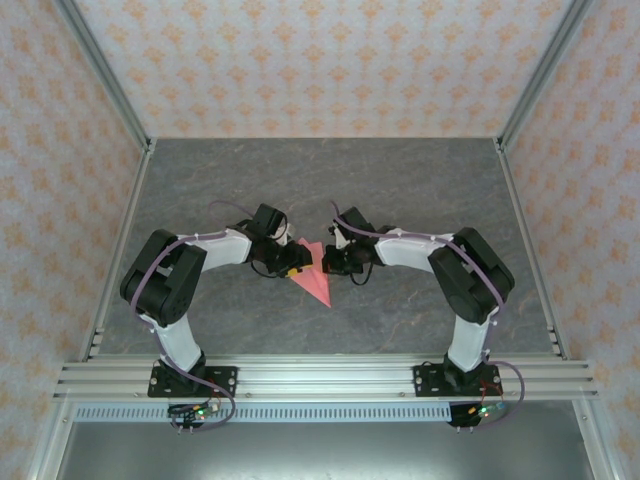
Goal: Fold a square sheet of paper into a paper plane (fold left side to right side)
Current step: Fourth fold the wing at the center of the table.
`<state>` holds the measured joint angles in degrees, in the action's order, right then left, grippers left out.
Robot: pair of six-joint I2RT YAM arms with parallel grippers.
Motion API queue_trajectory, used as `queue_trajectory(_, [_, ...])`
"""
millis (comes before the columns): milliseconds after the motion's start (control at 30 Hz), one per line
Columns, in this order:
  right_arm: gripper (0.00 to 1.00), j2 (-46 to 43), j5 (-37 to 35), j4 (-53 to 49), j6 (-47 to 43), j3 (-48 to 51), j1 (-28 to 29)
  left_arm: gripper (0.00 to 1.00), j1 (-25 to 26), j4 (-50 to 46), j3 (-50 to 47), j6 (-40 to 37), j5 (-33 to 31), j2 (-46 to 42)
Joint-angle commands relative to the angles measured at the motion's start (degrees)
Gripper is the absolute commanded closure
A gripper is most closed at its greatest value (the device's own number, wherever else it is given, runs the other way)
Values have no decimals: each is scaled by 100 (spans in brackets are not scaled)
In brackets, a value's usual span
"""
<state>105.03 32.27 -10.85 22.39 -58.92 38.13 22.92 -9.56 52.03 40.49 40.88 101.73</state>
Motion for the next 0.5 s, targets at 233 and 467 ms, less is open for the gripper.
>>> queue_trajectory(233, [100, 297, -349, -507, -276, -237, 126, 59, 24, -222, -14, -68, -315, -96])
queue_trajectory(467, [100, 492, -499, -771, -367, -348, 220, 63, 24, -292, 172, -93, -177, -517])
